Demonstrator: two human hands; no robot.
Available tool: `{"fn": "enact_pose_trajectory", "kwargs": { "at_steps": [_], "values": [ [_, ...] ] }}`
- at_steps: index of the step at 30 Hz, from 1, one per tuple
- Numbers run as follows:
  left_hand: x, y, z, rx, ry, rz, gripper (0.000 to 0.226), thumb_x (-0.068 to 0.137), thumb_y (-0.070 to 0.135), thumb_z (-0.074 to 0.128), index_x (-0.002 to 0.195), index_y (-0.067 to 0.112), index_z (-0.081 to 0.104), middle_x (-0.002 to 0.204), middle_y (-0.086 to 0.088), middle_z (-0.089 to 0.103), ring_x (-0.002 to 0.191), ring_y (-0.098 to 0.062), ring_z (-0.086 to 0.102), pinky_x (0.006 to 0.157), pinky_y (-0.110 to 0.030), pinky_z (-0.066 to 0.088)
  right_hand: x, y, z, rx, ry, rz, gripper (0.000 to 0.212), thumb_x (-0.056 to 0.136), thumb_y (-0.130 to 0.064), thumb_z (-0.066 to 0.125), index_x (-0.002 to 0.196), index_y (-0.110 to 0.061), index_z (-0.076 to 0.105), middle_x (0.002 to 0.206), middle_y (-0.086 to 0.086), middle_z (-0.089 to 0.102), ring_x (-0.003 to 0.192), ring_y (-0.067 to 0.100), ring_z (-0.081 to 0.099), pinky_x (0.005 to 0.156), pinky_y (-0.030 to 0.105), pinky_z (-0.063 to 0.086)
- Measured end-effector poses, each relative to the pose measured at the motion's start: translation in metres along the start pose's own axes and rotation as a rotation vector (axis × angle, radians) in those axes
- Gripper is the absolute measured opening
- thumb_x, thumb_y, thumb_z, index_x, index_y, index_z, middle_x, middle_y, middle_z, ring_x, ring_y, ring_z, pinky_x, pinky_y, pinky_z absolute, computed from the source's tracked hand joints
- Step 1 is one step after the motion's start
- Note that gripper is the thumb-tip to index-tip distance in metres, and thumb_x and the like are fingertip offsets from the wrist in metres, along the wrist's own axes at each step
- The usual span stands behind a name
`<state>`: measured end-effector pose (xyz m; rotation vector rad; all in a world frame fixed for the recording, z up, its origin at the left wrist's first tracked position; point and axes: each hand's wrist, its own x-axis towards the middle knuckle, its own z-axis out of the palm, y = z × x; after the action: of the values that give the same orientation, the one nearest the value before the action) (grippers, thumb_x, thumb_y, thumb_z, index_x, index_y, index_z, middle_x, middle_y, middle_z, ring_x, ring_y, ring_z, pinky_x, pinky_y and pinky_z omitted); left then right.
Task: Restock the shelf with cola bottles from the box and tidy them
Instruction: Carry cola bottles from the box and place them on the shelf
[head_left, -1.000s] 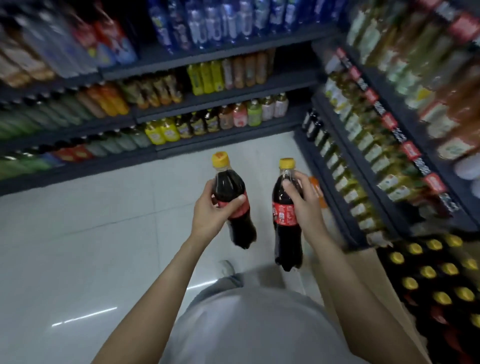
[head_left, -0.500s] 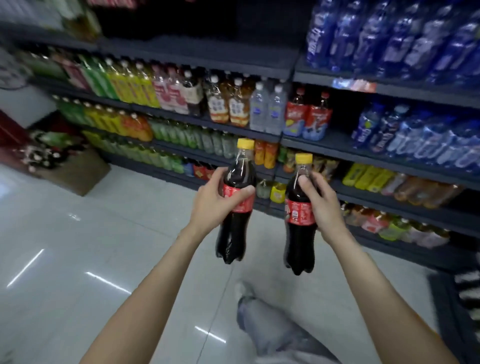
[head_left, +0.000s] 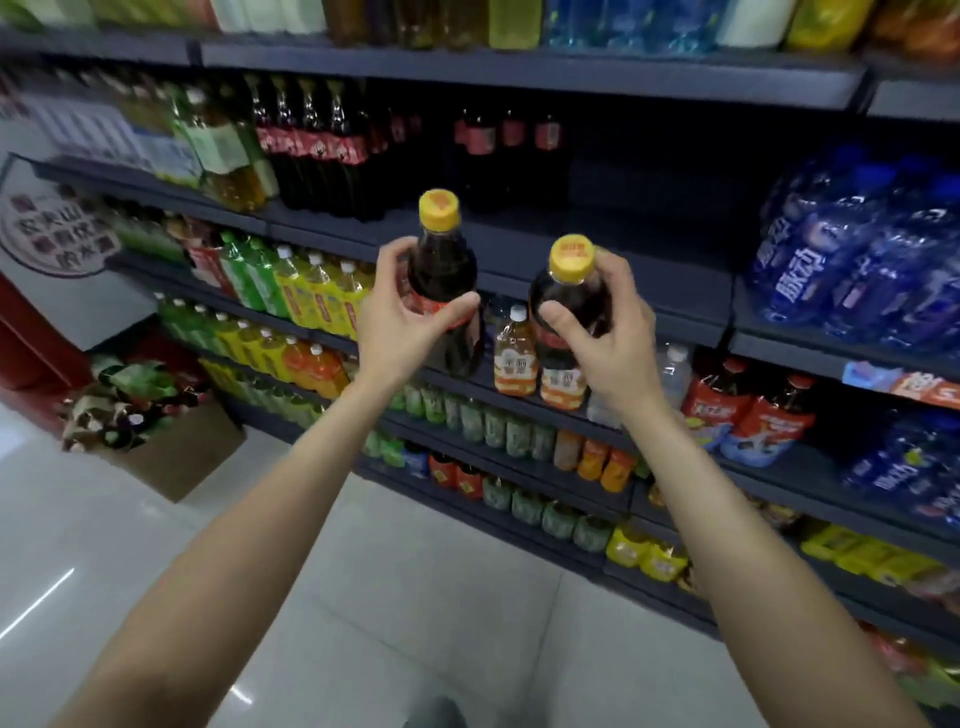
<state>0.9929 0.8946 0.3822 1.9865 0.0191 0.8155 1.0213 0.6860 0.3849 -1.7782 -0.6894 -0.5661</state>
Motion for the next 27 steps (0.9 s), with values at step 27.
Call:
{"fn": "enact_pose_trajectory", "kwargs": {
  "at_steps": [27],
  "values": [
    [0.350,-0.170,0.206,-0.095,-0.091,0.098,0.086,0.069,0.067,0.067,0.140,0.024,0.041,0.128,-0.005,0.061,0.119,-0.027,0.055,0.096,-0.031,0.041,0.307,0.259,0.117,-0.329,0.381,0.111,0.058,0.087,-0.040,0.064,0.135,-0.014,0.044,0.131,0.004,0.056,0.117,0.012,0.048,0.099,0.019,0.036]
  ]
}}
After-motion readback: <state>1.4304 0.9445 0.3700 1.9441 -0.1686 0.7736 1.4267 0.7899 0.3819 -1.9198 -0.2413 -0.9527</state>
